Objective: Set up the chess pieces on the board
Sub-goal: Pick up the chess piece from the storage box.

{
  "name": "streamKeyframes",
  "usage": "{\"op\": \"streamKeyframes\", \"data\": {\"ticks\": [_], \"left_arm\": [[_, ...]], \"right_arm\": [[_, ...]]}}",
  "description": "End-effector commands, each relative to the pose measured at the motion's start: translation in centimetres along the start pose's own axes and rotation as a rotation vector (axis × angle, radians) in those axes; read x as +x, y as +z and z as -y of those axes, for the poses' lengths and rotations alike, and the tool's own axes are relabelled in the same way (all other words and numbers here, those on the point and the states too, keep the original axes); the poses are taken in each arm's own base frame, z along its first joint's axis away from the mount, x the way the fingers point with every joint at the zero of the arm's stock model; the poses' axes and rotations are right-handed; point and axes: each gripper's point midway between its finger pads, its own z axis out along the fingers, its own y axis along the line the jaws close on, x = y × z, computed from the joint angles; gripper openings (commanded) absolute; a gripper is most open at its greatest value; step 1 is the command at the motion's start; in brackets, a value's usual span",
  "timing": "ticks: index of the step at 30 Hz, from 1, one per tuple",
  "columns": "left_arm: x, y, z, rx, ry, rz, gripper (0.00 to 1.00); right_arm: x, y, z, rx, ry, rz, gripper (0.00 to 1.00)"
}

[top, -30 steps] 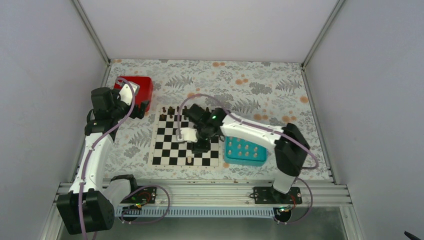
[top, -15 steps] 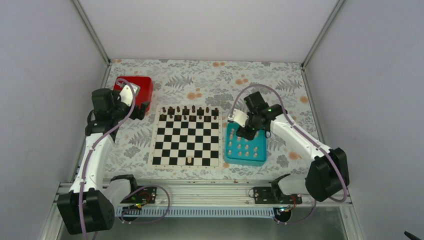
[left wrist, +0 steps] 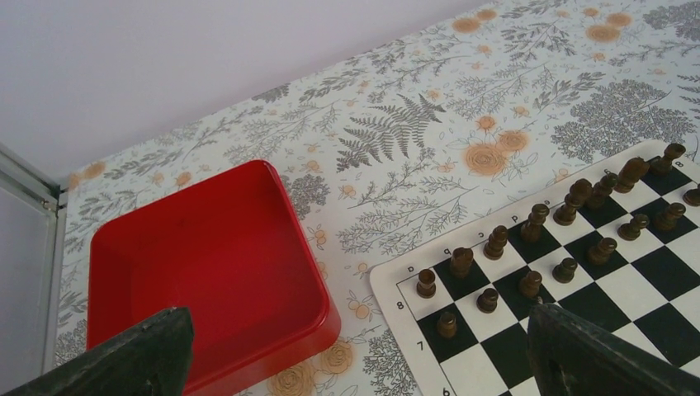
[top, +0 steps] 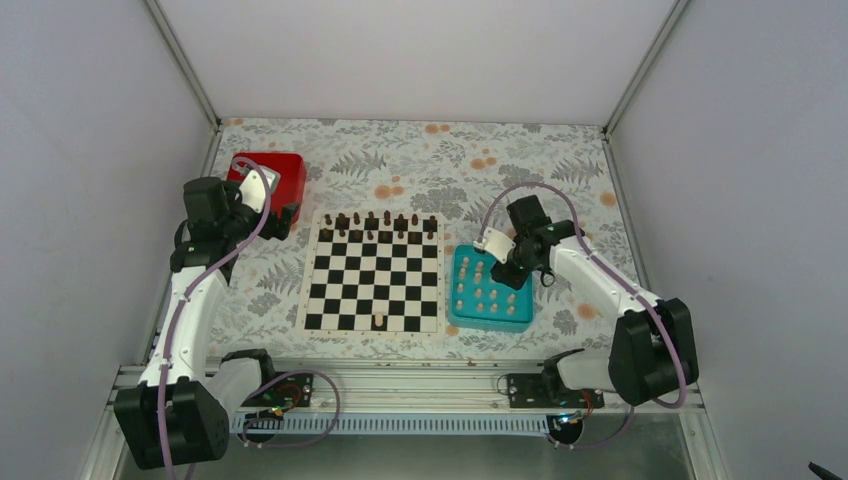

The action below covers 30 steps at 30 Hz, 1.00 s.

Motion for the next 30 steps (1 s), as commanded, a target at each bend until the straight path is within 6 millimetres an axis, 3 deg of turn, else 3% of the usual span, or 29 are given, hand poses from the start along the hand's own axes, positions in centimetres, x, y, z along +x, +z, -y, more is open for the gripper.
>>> {"op": "streamKeyframes", "data": {"ticks": [1,30], "left_arm": [[-0.6,-0.5,0.2,0.009,0.007,0.027,1.0],[-0.3,-0.4,0.5,0.019,0.009,0.028,1.0]], "right_arm": [[-0.2,0.5,0.3,-0.006,-0.007,0.011,0.36],[0.7,3.6,1.2,-0.025,0.013,-0.038,0.32]]}}
